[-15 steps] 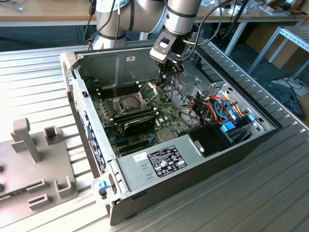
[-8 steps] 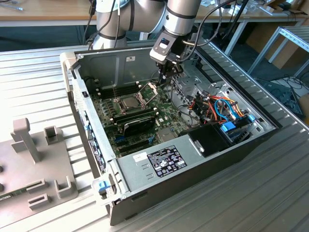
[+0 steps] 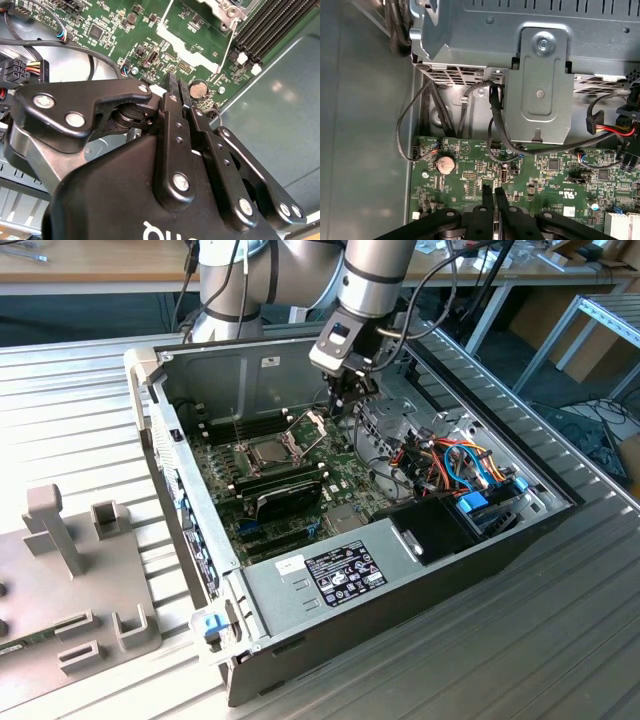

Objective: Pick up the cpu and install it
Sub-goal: 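Close the cpu cover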

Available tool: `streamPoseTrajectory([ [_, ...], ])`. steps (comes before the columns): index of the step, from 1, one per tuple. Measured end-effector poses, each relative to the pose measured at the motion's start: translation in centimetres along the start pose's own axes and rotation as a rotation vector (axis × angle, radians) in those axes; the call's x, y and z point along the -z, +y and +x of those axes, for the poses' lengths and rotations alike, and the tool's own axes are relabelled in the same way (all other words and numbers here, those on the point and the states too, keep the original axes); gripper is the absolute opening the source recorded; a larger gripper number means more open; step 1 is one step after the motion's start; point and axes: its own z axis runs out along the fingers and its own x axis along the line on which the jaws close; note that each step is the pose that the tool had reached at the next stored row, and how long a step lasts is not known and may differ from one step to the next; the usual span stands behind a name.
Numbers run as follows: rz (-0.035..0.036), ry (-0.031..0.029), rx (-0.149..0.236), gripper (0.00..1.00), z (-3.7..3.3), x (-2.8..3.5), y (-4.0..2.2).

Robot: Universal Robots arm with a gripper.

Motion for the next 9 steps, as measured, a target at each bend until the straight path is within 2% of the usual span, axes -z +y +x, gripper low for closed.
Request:
streamPoseTrajectory([
  [9, 0.0003, -0.0052, 0.0, 0.16, 0.03, -0.74, -0.02],
])
